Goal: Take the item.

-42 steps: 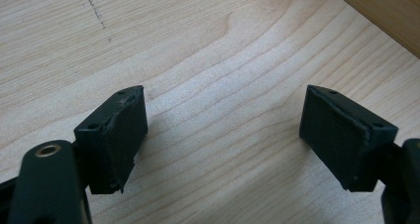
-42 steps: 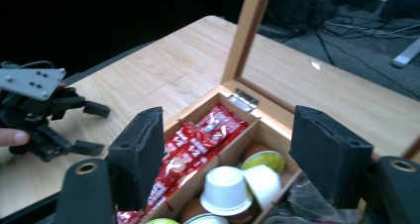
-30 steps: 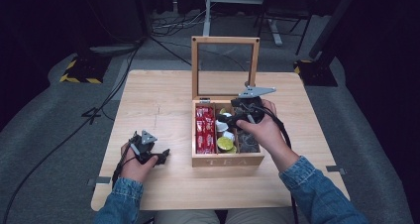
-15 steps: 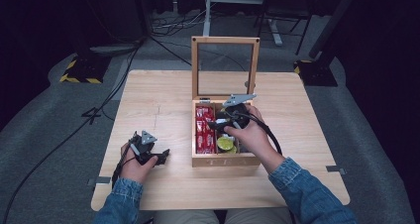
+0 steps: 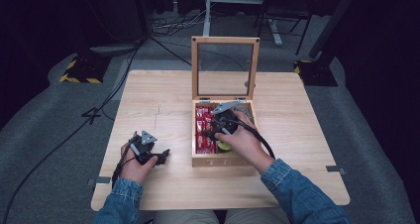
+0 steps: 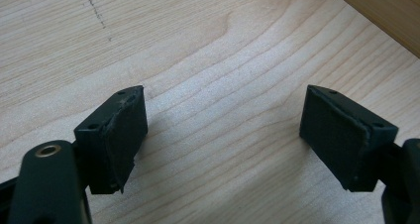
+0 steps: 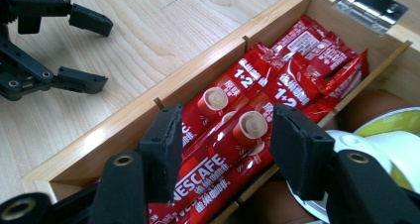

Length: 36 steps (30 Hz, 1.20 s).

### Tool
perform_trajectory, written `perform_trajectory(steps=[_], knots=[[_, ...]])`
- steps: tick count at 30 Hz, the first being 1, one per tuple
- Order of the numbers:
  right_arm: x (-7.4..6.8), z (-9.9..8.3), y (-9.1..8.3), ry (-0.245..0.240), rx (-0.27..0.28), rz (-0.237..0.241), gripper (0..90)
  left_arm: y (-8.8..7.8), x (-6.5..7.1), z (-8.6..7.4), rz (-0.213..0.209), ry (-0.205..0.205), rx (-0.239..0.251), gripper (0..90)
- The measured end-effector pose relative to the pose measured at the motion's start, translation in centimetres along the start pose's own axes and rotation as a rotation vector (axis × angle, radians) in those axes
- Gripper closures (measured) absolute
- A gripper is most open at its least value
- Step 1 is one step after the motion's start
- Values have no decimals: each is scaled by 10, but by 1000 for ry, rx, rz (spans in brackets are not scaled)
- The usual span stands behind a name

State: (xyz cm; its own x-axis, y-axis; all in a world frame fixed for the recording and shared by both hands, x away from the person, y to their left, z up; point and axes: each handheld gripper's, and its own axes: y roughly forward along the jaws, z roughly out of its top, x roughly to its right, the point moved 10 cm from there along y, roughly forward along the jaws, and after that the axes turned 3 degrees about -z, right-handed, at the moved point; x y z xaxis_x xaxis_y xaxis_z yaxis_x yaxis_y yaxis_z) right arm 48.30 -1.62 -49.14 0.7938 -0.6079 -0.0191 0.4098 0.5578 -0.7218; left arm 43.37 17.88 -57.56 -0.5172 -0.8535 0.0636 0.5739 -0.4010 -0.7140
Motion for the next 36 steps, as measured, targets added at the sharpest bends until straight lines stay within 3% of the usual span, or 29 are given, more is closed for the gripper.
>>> perform_trajectory(steps=[6, 8, 18, 24, 30, 34, 36], knots=[[0, 0, 6, -35, 4, -28, 472, 0, 0, 0, 1, -1, -1, 190], [-2, -2, 7, -7, -14, -32, 481, 0, 0, 0, 1, -1, 0, 189], [-5, -4, 13, -1, -36, -89, 467, 0, 1, 0, -1, 3, 0, 190], [-8, -4, 16, 29, -34, -92, 437, 0, 1, 0, -3, 3, 3, 189], [-8, -4, 18, 27, -19, -89, 442, 0, 1, 0, -2, 3, 3, 190], [-7, -3, 17, 44, -2, -66, 470, 0, 1, 0, -3, 3, 3, 189], [-5, -4, 17, 52, -10, -80, 518, 0, 1, 0, -3, 3, 3, 189]])
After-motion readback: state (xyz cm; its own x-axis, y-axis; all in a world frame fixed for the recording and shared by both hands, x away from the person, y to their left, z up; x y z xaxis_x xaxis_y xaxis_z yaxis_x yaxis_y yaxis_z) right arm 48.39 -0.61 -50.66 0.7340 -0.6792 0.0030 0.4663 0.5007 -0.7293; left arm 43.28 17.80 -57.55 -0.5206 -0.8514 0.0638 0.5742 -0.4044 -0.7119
